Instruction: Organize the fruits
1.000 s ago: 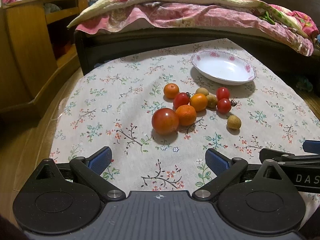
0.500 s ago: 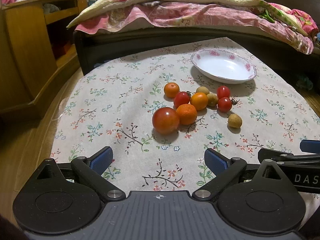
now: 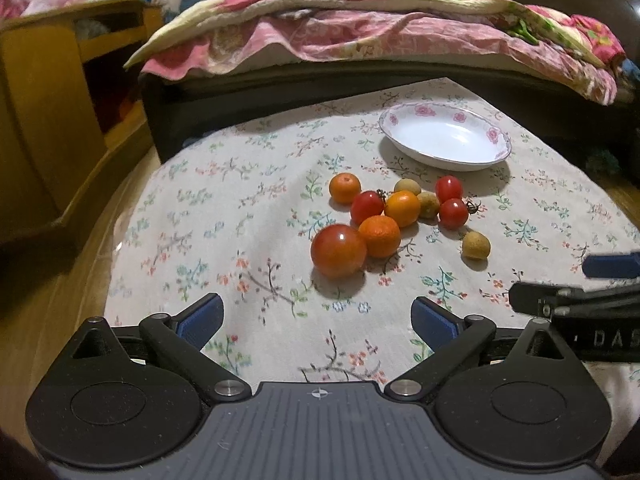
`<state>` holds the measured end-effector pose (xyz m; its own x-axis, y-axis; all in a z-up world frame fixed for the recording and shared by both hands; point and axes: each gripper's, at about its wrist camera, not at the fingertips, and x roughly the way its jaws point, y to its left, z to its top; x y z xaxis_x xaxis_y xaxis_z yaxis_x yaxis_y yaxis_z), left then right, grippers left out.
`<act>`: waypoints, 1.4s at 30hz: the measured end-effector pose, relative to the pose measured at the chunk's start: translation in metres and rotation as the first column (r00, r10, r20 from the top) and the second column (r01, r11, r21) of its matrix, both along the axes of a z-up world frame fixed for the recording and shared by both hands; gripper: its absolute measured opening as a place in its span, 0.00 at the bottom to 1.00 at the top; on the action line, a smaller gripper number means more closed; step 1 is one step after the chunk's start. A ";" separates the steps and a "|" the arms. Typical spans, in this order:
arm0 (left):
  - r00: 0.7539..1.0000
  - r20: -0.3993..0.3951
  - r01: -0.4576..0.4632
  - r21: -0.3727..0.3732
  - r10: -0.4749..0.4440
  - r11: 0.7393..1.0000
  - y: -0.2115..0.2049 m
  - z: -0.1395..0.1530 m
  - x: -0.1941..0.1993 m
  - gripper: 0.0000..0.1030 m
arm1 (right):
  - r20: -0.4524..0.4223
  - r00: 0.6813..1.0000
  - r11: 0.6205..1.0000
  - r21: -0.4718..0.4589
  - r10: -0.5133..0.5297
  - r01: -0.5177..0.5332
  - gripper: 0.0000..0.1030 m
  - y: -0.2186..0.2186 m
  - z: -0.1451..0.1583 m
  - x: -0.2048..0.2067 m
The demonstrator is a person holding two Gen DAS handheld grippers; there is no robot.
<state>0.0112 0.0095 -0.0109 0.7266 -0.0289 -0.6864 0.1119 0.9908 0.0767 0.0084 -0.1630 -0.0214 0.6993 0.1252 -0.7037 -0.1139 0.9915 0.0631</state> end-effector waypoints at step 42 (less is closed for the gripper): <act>0.970 -0.119 0.205 -0.068 -0.212 0.976 0.000 -0.031 0.076 0.55 | -0.081 0.972 0.975 0.020 0.222 -0.221 0.27 0.005 -0.027 0.073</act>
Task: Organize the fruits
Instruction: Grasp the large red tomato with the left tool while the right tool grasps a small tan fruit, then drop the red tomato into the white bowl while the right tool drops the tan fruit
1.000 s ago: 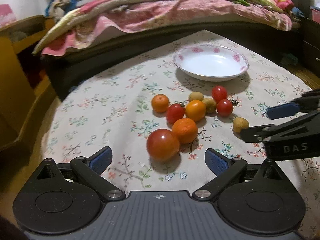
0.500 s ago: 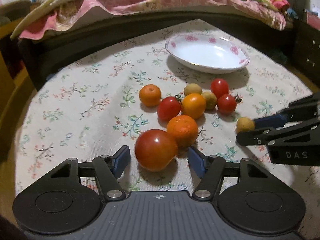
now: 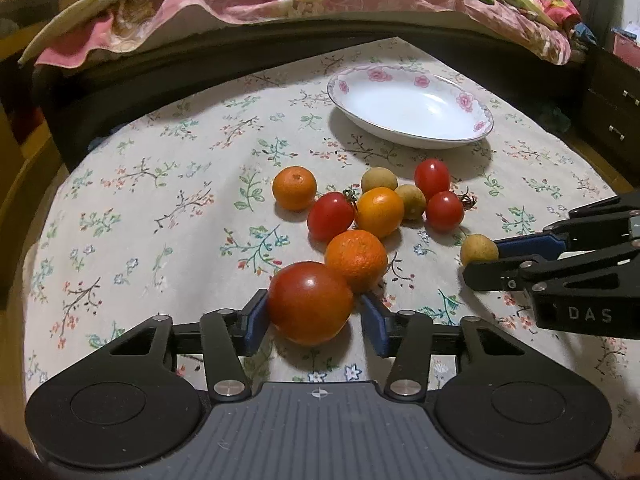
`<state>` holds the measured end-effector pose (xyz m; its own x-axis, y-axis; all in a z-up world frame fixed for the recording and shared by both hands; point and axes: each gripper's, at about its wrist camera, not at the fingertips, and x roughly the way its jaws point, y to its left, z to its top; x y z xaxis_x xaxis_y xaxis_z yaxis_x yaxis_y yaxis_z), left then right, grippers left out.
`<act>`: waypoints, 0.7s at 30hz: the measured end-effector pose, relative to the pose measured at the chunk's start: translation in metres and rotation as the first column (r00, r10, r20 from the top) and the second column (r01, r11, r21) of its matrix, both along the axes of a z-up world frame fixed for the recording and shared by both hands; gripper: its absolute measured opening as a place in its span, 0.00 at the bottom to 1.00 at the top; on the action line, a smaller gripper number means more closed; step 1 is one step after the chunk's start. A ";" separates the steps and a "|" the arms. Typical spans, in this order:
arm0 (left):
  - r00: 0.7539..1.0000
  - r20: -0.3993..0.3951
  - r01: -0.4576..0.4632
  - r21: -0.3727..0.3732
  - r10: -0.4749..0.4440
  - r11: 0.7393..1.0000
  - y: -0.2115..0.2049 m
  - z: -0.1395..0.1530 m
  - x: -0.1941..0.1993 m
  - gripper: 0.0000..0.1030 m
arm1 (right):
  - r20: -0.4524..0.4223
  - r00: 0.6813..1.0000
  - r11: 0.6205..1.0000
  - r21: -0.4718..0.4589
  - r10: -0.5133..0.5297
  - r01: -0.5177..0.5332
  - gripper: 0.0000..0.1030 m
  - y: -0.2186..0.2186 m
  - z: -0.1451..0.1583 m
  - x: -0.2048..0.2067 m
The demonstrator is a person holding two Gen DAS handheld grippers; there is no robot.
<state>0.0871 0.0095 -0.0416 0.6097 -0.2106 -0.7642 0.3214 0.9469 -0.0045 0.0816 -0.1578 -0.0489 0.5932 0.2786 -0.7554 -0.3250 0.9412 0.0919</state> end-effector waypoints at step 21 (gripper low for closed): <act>0.999 -0.022 -0.032 0.024 0.032 0.999 -0.003 0.001 0.004 0.49 | -0.057 0.998 1.000 0.008 -0.026 0.026 0.27 0.009 -0.001 0.004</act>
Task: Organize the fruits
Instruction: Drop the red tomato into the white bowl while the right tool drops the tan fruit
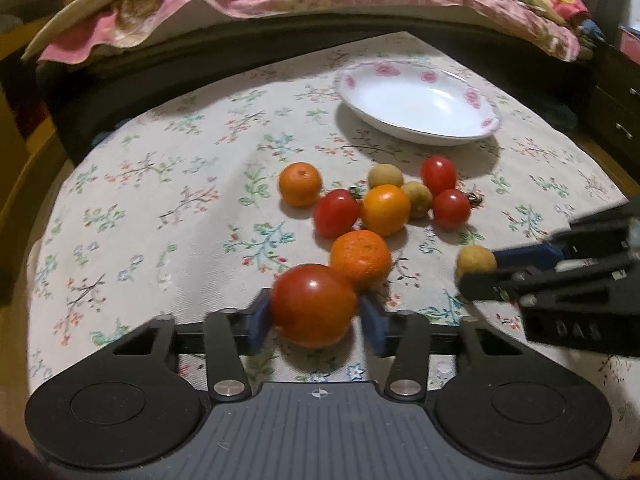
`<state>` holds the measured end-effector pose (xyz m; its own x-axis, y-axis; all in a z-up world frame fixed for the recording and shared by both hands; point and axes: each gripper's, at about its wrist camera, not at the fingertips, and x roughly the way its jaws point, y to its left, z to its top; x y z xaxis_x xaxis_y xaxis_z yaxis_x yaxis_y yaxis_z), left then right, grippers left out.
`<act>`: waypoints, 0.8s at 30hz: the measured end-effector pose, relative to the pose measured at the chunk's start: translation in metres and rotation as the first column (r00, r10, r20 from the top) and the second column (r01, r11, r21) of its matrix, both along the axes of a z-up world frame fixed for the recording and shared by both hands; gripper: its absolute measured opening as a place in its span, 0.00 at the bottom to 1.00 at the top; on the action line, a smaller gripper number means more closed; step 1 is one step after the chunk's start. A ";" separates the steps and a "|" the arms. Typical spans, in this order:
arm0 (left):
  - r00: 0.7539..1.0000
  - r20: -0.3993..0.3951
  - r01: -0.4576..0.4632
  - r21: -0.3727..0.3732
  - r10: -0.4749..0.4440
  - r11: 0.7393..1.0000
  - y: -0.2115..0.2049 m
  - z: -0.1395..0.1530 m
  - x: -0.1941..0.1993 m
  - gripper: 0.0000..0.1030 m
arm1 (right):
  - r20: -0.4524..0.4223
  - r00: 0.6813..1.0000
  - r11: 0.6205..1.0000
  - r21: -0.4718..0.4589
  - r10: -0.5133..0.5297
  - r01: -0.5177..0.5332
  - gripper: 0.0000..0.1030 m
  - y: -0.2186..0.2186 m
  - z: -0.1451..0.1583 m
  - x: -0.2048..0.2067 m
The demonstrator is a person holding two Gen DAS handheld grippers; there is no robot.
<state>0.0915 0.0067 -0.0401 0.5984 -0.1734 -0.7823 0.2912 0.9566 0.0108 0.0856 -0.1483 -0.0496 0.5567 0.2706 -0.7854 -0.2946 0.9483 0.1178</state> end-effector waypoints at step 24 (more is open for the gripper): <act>0.999 0.039 0.037 -0.115 -0.032 0.993 -0.053 0.046 0.062 0.49 | 0.106 0.980 0.985 0.056 -0.168 0.163 0.27 -0.050 0.045 0.060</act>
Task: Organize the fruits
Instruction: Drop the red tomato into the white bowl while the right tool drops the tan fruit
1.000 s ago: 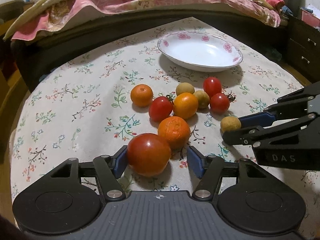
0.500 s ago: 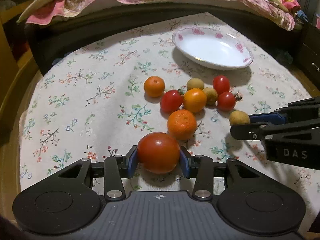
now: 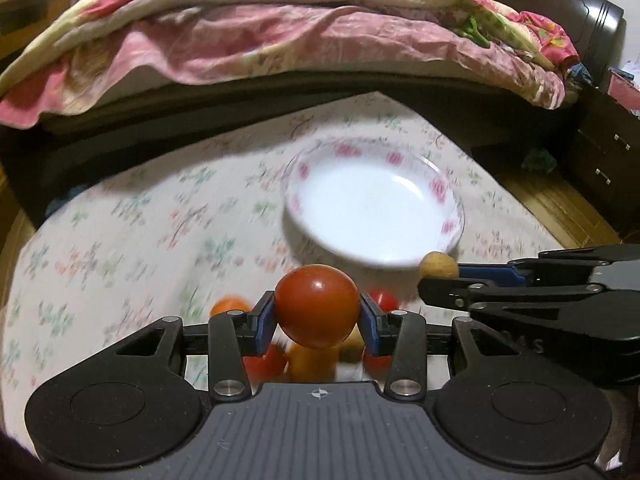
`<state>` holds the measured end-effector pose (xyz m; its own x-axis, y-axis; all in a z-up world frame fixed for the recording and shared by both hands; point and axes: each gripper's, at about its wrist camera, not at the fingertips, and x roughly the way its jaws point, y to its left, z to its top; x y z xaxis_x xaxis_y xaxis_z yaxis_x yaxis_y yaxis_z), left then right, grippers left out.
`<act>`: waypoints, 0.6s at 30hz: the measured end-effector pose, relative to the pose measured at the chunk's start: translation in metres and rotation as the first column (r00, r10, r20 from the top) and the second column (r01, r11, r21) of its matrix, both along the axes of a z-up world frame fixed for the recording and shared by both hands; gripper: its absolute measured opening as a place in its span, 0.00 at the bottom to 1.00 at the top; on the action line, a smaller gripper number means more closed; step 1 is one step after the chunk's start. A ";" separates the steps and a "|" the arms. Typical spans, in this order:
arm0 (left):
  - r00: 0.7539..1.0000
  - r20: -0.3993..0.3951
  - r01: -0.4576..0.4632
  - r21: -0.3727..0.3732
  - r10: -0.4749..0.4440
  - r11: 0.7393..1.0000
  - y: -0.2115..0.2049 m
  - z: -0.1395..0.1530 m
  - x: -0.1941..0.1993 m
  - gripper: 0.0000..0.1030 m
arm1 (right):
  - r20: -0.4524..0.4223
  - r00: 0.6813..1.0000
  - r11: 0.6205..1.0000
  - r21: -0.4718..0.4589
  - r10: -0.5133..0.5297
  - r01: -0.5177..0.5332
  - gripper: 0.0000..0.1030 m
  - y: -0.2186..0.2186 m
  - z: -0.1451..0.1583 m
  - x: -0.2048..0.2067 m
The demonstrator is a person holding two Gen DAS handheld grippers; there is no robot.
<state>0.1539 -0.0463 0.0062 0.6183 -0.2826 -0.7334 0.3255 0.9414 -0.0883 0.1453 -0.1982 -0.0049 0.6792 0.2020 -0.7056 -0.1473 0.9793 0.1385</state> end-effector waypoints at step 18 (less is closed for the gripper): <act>1.000 -0.018 0.000 0.016 0.001 1.000 -0.030 -0.016 0.060 0.49 | -0.024 0.997 0.995 -0.069 -0.071 0.069 0.27 -0.021 -0.020 0.060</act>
<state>0.2135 -0.0762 -0.0099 0.6051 -0.2702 -0.7489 0.3236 0.9429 -0.0787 0.2054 -0.2193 -0.0245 0.6708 0.1050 -0.7342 -0.0750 0.9945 0.0738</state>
